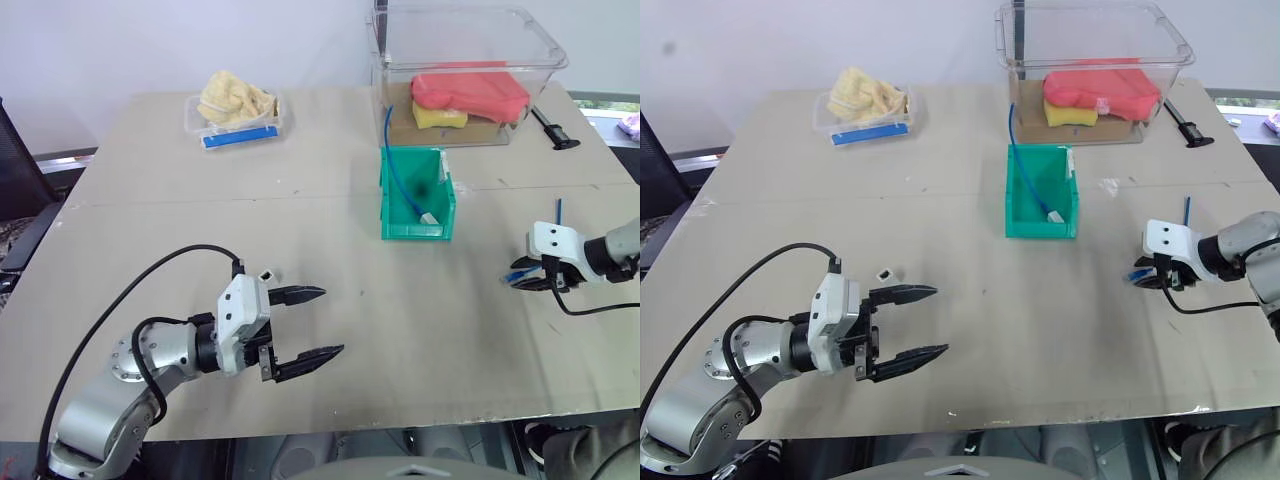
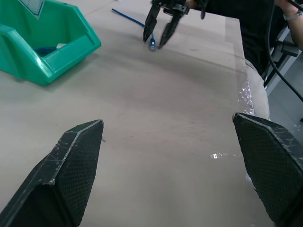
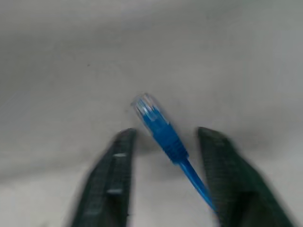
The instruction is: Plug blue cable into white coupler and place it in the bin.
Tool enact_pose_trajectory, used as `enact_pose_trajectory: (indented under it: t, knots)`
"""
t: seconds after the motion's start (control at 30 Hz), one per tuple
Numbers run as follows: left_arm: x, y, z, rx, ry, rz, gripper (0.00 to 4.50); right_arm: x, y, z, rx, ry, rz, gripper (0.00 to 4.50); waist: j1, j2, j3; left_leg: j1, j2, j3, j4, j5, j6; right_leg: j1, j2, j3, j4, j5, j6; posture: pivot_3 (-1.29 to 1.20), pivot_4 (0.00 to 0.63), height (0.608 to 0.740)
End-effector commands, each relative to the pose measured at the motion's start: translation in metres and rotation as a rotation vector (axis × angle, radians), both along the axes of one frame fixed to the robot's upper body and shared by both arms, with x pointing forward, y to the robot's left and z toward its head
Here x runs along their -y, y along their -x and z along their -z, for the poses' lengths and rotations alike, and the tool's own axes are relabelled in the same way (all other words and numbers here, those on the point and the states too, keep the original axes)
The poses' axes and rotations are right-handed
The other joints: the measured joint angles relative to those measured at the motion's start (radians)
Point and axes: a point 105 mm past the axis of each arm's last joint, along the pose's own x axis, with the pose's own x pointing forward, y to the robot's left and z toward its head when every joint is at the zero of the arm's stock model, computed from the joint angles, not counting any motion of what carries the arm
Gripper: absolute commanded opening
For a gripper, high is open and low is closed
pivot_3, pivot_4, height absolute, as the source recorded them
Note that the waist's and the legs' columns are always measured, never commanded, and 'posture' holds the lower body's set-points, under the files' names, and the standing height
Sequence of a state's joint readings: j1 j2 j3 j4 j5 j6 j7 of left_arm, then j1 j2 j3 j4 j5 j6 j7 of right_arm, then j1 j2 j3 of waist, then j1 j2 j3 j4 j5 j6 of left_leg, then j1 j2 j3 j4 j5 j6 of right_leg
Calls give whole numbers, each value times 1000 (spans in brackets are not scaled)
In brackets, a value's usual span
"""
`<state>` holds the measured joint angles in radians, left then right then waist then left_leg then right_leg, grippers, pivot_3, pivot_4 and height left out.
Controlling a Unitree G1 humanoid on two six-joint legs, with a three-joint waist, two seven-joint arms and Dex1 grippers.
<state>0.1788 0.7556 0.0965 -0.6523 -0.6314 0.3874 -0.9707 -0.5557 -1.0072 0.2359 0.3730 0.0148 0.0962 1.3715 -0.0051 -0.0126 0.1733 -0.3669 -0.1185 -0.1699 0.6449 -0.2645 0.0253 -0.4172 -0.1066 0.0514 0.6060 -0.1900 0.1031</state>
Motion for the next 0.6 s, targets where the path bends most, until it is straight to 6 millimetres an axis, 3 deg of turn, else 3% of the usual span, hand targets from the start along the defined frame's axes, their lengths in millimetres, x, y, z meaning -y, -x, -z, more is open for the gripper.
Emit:
enact_pose_trajectory:
  t: [0.03,0.13,0.3,0.37,0.47,0.6]
  knots:
    - [3,3,-8,39,8,22,4500,-6,-2,-2,-5,-3,-30,73,-2,0,0,0,0,0,0,0,0,0,0,0,0,0,0,0,150,740]
    - [4,3,-9,41,8,19,4500,-14,-1,-6,4,-14,-60,73,-3,0,0,1,0,0,0,-1,2,0,1,0,2,1,-1,0,150,740]
    - [5,-6,-2,51,-27,-29,4500,-87,10,-18,18,-100,-214,73,-10,0,0,2,3,0,0,-2,3,0,3,1,2,1,-2,0,150,740]
    - [4,-11,5,33,-42,-40,4500,-122,17,-14,-4,-121,-264,73,-8,0,0,2,4,0,0,-3,3,0,4,1,2,1,-2,0,150,740]
    - [2,-16,13,31,-80,-43,4500,-157,16,-4,6,-116,-300,73,-3,0,0,2,4,-1,0,-2,2,0,4,0,2,2,-2,0,150,740]
    - [-5,-24,23,41,-139,-51,4500,-179,9,16,16,-70,-358,73,4,0,-1,1,2,-1,1,0,-2,0,3,0,2,2,-3,0,150,740]
